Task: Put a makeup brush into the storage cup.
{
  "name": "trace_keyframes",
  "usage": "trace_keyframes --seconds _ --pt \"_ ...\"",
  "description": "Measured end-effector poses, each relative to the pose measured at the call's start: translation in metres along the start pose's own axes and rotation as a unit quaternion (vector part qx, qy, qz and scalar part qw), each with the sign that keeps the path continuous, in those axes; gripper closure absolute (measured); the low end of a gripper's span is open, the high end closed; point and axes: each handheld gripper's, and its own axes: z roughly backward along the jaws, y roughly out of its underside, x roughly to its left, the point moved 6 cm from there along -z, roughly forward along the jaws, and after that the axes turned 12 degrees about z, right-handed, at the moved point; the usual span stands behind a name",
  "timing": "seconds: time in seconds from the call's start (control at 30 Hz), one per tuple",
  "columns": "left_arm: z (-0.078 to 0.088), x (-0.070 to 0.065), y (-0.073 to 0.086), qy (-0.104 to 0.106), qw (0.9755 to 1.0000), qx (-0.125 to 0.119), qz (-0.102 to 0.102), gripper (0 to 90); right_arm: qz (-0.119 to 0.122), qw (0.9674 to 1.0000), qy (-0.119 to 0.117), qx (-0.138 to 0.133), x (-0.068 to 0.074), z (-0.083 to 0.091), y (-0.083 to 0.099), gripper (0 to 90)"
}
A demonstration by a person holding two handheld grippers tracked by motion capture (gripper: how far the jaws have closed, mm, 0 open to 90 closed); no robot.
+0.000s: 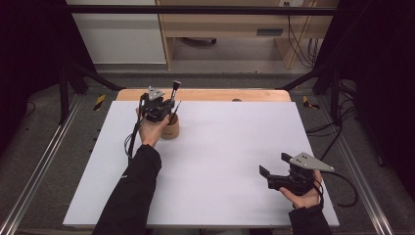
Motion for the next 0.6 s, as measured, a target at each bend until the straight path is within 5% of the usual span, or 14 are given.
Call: trace_keyframes --seconds 0.6 --pt "-0.003 0.000 0.016 0.002 1.0000 0.006 -0.003 78.8 0.002 1.0000 -0.002 0.000 0.002 -0.001 -0.001 7.7"
